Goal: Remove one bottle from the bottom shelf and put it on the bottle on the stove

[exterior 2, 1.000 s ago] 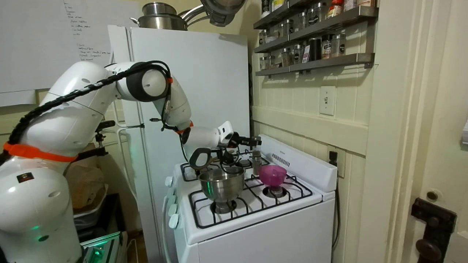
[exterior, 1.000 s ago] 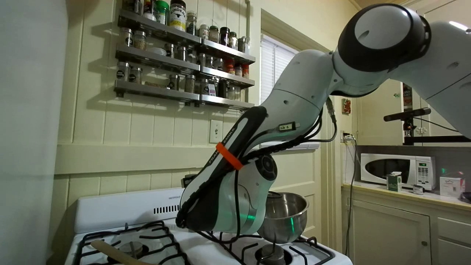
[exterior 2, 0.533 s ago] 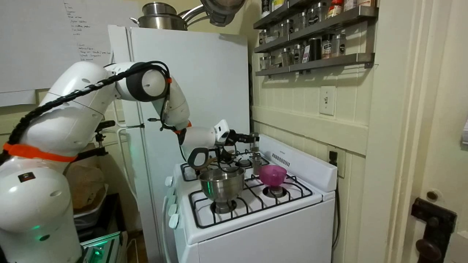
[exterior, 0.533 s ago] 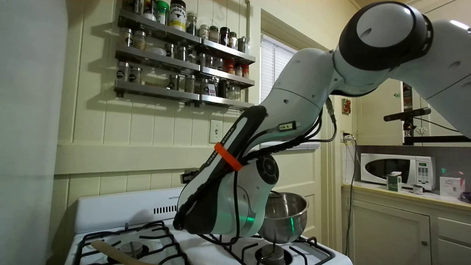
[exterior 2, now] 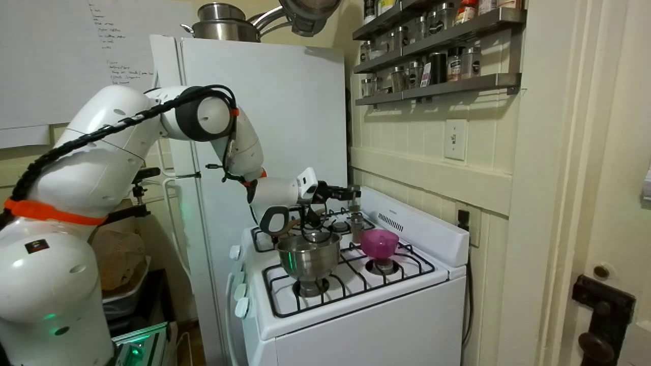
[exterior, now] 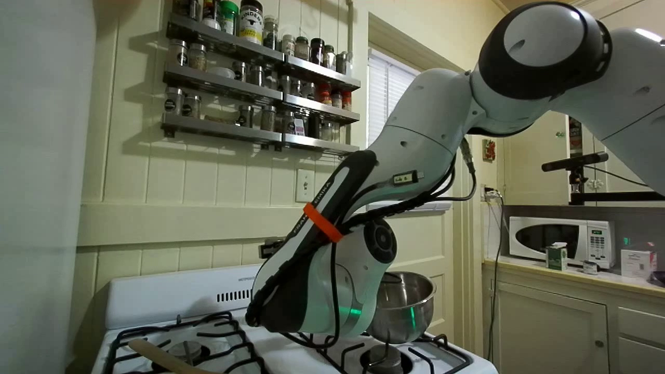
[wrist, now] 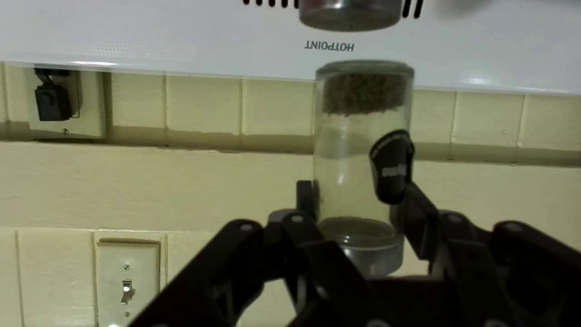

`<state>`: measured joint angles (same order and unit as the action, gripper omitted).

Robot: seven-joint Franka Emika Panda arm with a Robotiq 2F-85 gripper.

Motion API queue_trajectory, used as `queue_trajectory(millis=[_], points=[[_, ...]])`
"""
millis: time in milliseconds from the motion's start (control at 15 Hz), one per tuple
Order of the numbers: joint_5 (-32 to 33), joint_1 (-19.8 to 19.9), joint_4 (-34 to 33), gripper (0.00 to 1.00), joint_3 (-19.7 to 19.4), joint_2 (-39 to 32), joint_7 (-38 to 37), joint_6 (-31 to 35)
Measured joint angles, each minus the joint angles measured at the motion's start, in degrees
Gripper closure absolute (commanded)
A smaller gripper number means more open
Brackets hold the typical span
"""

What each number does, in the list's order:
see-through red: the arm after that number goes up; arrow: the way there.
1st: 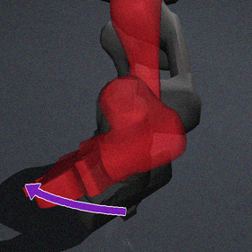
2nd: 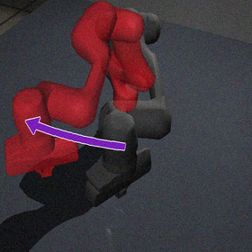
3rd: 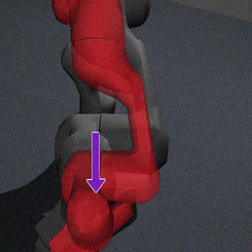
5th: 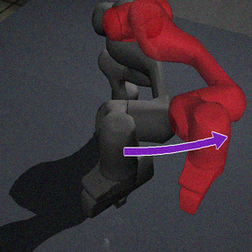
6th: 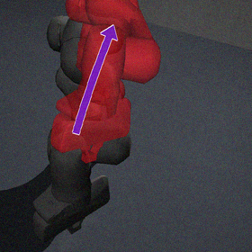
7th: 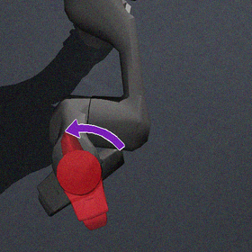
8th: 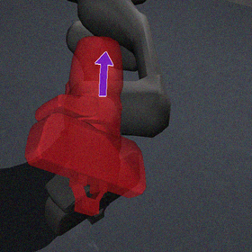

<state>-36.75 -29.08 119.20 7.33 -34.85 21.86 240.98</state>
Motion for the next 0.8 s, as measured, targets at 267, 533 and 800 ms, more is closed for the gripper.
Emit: queue_trajectory(millis=[267,533,800], points=[[-1.0,0.0,0.0,0.75,0.0,0.0,-0.1,0.0],[-2.1,0.0,0.0,0.75,0.1,0.0,-0.1,0.0],[-2.3,0.0,0.0,0.75,0.2,-0.1,-0.3,0.0]])
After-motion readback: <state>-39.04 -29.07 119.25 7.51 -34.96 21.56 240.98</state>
